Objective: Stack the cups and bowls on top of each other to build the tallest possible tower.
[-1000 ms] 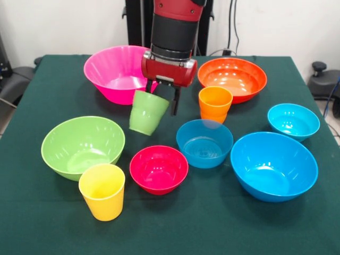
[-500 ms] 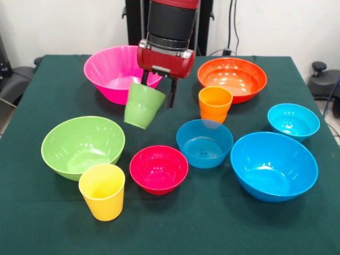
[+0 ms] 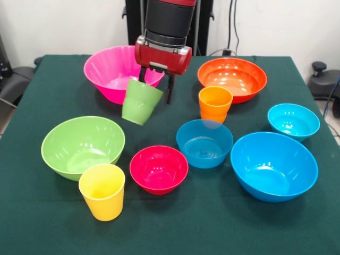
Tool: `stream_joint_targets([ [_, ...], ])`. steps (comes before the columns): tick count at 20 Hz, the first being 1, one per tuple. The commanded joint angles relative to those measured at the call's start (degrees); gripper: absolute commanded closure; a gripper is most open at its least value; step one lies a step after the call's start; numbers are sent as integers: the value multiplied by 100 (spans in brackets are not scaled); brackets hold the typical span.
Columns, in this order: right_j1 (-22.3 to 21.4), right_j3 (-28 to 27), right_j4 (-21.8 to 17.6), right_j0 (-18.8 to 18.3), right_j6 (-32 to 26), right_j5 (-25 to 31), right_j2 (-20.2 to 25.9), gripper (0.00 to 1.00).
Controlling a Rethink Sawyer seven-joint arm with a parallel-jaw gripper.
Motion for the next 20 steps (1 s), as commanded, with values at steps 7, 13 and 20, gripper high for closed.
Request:
stream_joint_targets([
  [7, -411, 494, 45, 104, 522, 946, 265, 0],
  [13, -462, 475, 13, 92, 477, 1035, 260, 0],
  [20, -471, 456, 12, 83, 453, 1092, 289, 0],
])
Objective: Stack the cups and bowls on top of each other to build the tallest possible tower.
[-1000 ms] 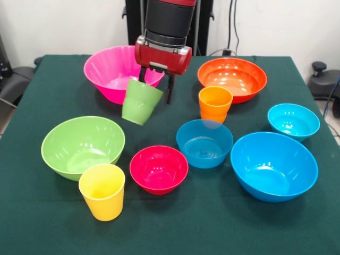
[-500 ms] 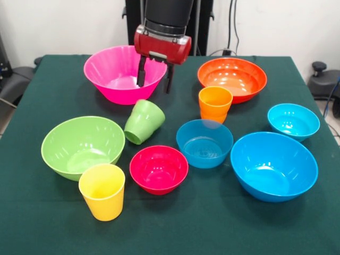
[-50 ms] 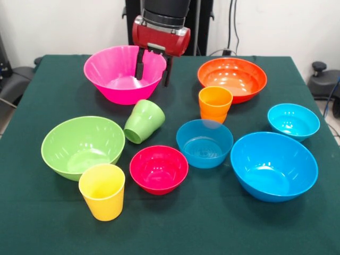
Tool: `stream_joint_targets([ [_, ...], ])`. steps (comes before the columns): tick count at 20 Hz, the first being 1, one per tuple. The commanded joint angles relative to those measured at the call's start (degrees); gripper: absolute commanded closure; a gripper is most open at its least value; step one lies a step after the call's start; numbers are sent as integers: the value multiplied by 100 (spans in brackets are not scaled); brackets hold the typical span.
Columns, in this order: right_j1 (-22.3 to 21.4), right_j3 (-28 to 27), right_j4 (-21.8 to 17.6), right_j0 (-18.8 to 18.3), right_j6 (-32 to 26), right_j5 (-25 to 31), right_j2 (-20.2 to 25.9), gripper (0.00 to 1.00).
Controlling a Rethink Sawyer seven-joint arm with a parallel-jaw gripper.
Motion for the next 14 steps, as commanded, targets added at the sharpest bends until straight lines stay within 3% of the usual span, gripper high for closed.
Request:
stream_joint_targets([
  [1, 38, 140, 13, 76, 445, 793, 368, 0],
  [14, 73, 43, -9, 83, 455, 870, 336, 0],
])
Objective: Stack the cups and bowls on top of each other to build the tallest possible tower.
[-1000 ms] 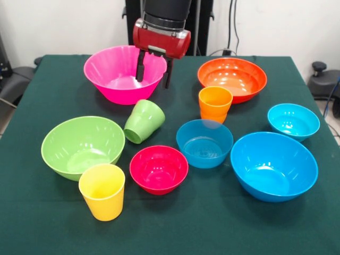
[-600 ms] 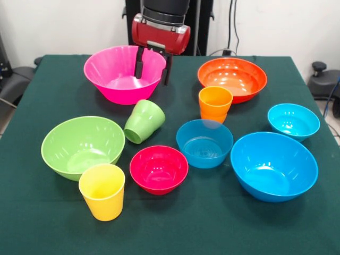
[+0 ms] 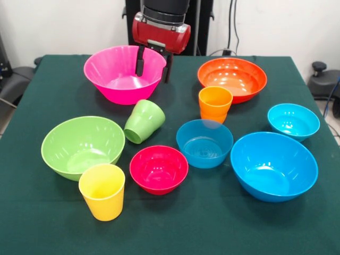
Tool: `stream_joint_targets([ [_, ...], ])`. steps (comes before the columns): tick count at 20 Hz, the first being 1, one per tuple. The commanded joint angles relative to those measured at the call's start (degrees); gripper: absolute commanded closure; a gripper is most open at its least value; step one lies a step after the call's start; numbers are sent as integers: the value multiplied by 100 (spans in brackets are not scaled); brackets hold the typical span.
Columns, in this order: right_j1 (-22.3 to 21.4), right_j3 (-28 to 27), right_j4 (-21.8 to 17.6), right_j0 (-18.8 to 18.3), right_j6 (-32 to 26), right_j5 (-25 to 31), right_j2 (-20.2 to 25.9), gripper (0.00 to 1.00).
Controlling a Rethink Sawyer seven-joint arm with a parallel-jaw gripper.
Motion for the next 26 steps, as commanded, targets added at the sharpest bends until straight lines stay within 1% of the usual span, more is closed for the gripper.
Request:
stream_joint_targets([
  [1, 95, 32, -20, 76, 434, 628, 337, 0],
  [6, 116, -12, -69, 0, 345, 633, 387, 0],
  [11, 87, 29, -67, 33, 371, 639, 364, 0],
  [14, -1, 238, -27, 92, 503, 593, 313, 0],
  [18, -337, 772, 59, 123, 741, 533, 196, 0],
  [21, -534, 922, 87, 144, 815, 558, 45, 0],
  [24, -895, 1099, 46, 35, 582, 864, 33, 0],
  [26, -1358, 1433, 41, -89, 363, 1119, 97, 0],
])
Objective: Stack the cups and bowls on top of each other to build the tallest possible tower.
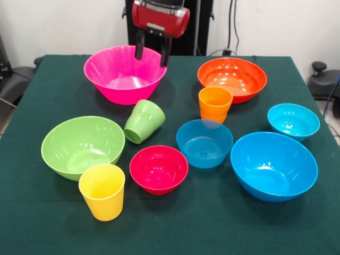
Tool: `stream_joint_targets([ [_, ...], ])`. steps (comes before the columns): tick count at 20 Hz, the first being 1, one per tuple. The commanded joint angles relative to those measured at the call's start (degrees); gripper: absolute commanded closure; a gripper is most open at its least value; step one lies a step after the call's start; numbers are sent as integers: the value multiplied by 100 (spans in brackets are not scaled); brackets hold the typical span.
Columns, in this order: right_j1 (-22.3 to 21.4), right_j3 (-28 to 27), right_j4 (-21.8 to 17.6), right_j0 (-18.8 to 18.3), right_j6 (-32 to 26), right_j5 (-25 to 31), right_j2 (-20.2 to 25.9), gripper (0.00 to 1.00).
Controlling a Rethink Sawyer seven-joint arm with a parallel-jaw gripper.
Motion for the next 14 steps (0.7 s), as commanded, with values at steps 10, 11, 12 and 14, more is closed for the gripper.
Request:
stream_joint_targets([
  [10, -1468, 1416, -119, -255, 121, 1174, 301, 0],
  [11, -1507, 1444, -129, -271, 104, 1192, 303, 0],
  [12, -1543, 1455, -142, -285, 64, 1239, 309, 0],
  [14, -1630, 1473, -158, -334, -73, 1387, 356, 0],
])
